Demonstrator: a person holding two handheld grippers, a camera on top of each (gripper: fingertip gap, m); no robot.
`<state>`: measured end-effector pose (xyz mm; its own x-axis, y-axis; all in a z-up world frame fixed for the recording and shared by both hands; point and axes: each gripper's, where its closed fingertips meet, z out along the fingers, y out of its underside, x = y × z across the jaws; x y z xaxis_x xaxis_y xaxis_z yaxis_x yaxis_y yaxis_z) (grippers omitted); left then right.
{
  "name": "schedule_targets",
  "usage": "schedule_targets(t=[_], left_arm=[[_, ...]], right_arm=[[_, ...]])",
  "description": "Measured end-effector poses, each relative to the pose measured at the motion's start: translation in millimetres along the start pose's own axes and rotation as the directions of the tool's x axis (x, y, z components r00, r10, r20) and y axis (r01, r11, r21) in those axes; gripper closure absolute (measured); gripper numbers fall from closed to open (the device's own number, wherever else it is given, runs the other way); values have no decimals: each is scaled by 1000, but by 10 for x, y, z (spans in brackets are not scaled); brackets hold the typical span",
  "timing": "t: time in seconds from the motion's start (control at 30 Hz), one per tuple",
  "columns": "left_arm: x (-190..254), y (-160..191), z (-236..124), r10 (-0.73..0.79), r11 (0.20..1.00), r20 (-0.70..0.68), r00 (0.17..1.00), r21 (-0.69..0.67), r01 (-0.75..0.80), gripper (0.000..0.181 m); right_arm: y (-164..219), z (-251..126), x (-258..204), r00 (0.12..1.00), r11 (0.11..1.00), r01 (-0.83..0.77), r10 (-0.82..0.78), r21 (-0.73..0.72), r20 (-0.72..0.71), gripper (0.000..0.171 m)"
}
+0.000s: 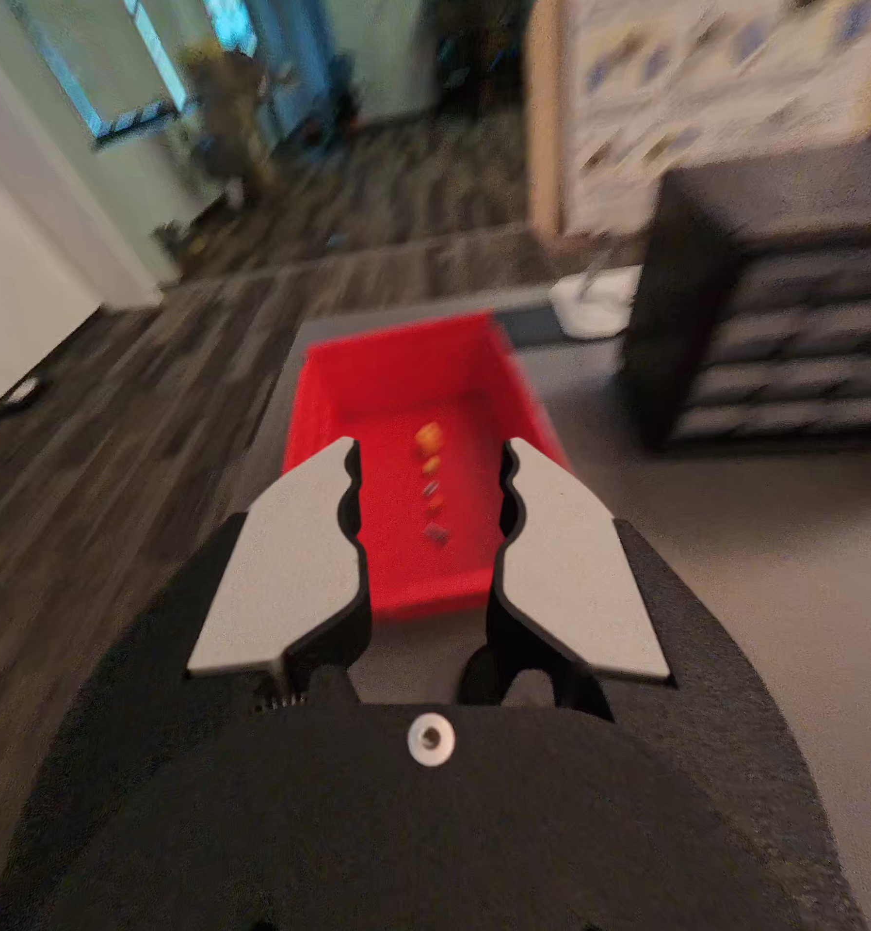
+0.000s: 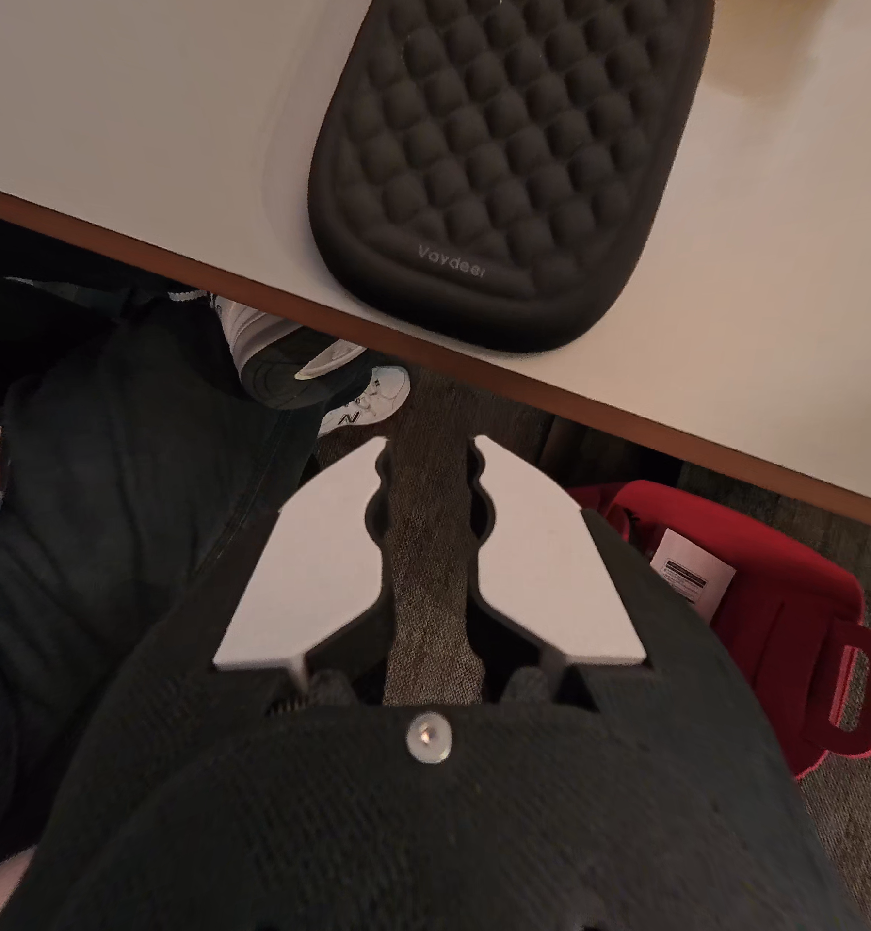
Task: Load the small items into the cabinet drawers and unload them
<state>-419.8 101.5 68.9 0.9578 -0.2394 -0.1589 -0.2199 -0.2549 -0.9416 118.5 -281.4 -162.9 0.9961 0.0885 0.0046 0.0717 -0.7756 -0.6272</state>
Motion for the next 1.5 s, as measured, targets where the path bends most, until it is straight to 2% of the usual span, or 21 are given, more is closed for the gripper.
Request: schedule_targets(t=[0.1,0.2,0.4,0.47,0.53,0.6,0.7,0.83,0.97,1.1,1.33,1.4,1.5], left_arm=[[-482,560,119,-83,986,31,996,-141,86,121],[-693,846,281,-163,969,14,987,-188,162,122],[-902,1209,780,-81,934,26,996,-346,86,118],[-861,1299,898,-46,914,-10,999,-403,38,127],[-928,1391,983,29,889,23,999,-457,-16,140],[-1037,1454,1028,133,861,60,989,-502,-86,163],[-986,1415,1082,191,859,2,982,-484,-166,163],[-785,1384,1128,64,888,-94,993,-450,-100,171],[-725,1366,1172,107,903,-137,985,-401,-154,171],[-719,1371,1167,47,918,-178,983,-381,-113,173],[-739,1396,1098,80,920,-261,962,-352,-172,173],[-743,1402,1086,71,925,-271,960,-343,-165,173],[-740,1399,1082,83,928,-266,960,-330,-171,172]], right_arm=[[22,78,-15,1000,999,7,-7,-41,-6,141],[45,141,-16,999,996,18,-21,-84,-28,141],[34,116,-34,997,994,39,-45,-100,-58,142],[46,99,-16,997,994,35,-42,-101,-68,141],[82,90,18,996,993,24,-33,-112,-79,141],[122,91,49,996,992,16,-26,-123,-86,142],[164,105,82,996,991,5,-17,-134,-87,141],[193,137,87,997,989,5,-17,-147,-81,142],[201,153,65,997,988,13,-24,-152,-71,142],[217,160,67,997,987,10,-22,-160,-73,141],[228,177,74,996,983,4,-20,-184,-86,142],[124,167,75,997,989,-7,-5,-148,-82,142],[-300,133,94,998,1000,-15,13,-16,-67,140]])
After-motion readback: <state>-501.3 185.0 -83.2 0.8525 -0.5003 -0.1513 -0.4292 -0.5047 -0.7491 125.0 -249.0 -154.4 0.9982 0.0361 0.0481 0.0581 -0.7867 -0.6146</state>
